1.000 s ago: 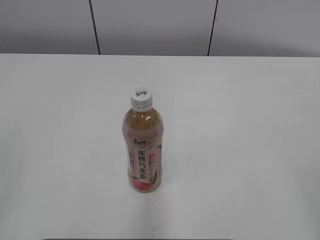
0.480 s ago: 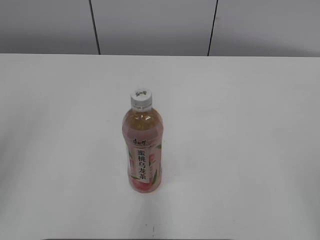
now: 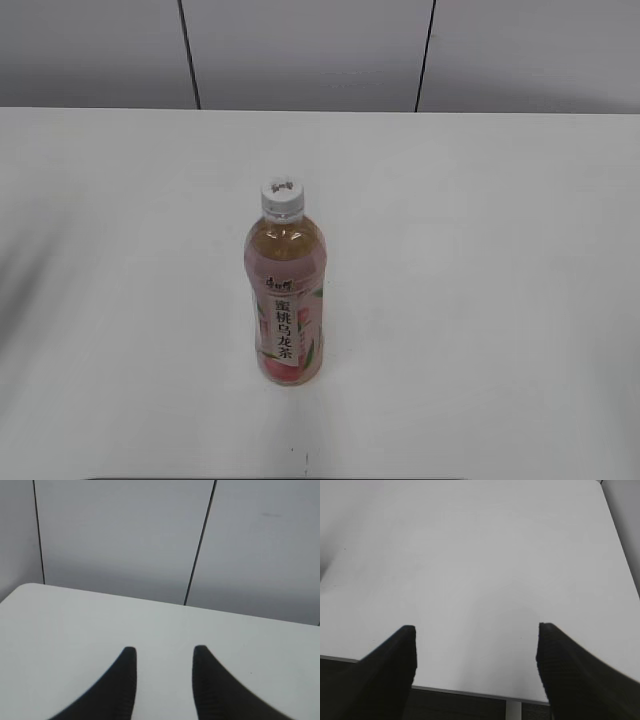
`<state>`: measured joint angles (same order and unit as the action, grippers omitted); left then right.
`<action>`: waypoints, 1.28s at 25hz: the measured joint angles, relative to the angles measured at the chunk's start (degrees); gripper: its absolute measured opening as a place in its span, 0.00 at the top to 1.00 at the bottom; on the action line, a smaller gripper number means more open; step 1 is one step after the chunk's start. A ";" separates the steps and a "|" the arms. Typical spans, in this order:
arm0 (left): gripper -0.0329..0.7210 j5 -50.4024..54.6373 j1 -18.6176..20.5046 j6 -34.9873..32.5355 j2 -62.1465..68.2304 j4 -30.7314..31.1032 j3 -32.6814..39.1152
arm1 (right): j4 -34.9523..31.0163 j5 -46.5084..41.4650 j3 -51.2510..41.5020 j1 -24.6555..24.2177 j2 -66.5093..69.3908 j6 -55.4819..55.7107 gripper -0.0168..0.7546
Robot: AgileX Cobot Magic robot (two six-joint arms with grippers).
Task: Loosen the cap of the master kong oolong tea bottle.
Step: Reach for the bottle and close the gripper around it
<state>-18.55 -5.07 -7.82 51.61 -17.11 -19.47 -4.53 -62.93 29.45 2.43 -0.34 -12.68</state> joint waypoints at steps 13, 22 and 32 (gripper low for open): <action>0.62 -33.75 -0.11 16.91 34.40 28.94 0.20 | -0.06 0.00 0.00 0.00 0.00 0.02 0.25; 0.24 -49.65 -0.11 22.26 47.19 50.13 0.20 | -0.06 0.00 0.00 0.00 0.00 0.02 0.25; 0.17 -50.34 -0.11 28.87 47.30 68.63 0.20 | -0.06 0.00 -0.03 0.00 0.00 0.02 0.25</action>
<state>-68.89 -5.18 21.05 98.90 51.52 -19.27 -4.59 -62.93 29.42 2.43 -0.34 -12.66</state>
